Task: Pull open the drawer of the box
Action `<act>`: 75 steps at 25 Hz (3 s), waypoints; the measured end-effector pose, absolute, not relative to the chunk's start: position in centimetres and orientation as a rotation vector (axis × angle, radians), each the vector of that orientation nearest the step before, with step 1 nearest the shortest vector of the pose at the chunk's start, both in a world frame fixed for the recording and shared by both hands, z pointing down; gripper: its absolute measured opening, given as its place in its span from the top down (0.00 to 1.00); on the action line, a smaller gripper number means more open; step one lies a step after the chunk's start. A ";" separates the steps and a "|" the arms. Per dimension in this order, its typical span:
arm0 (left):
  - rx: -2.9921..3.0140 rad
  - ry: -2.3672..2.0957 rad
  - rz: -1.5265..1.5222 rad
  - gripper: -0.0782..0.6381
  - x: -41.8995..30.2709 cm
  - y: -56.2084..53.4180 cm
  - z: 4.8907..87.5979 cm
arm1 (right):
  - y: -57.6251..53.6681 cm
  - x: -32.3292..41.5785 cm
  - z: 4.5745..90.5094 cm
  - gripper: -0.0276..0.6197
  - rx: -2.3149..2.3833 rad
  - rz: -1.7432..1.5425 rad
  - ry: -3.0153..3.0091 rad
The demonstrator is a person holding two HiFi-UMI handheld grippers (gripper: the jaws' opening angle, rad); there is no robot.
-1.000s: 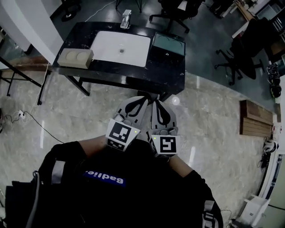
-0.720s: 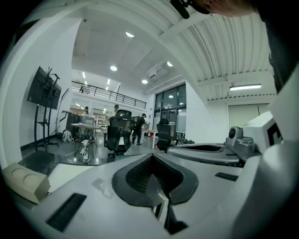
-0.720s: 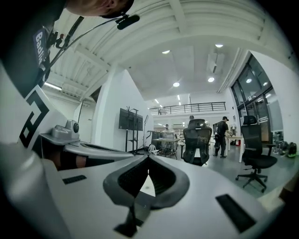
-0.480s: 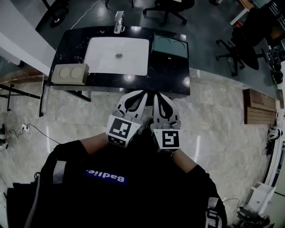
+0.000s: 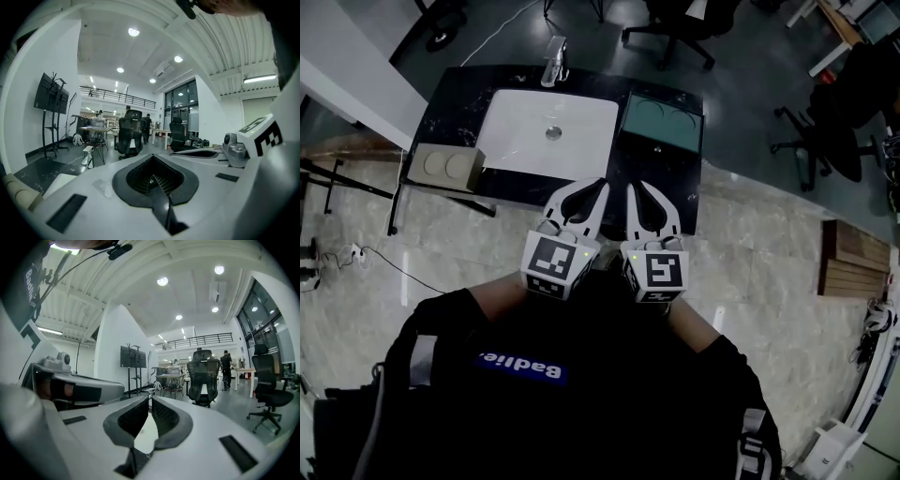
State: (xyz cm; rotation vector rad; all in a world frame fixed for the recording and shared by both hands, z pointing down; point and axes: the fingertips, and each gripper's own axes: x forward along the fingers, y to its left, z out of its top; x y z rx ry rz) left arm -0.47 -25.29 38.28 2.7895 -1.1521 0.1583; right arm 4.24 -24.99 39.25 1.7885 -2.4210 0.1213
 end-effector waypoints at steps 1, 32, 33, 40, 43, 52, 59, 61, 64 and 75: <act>2.787 -1.166 0.166 0.89 0.4 -26.0 38.3 | -25.9 5.3 39.5 0.95 1.785 0.131 -2.420; 2.680 -1.280 0.299 0.89 0.4 -36.2 40.5 | -39.3 18.3 60.5 0.82 1.826 0.659 -1.837; 2.678 -1.282 0.291 0.89 -0.1 -36.4 40.5 | -39.6 18.5 61.0 0.82 1.837 0.673 -1.809; 2.667 -1.340 0.301 0.89 -3.2 -37.6 39.5 | -40.8 18.8 63.8 0.82 1.873 0.783 -1.693; 2.661 -1.332 0.294 0.89 -3.6 -37.8 39.8 | -41.2 18.9 64.0 0.82 1.888 0.800 -1.679; 2.658 -1.339 0.331 0.89 -5.1 -38.8 40.0 | -42.2 18.9 63.9 0.82 1.932 0.820 -1.639; 2.673 -1.323 0.346 0.89 -5.5 -38.8 40.4 | -42.5 19.0 64.8 0.83 1.942 0.827 -1.622; 2.662 -1.335 0.331 0.89 -5.6 -38.9 40.3 | -42.6 19.1 64.9 0.84 1.946 0.826 -1.617; 2.651 -1.350 0.309 0.89 -5.8 -39.0 40.1 | -42.7 19.0 64.9 0.85 1.950 0.825 -1.621; 2.658 -1.338 0.307 0.89 -5.8 -38.4 40.0 | -42.3 18.8 64.8 0.85 1.943 0.827 -1.622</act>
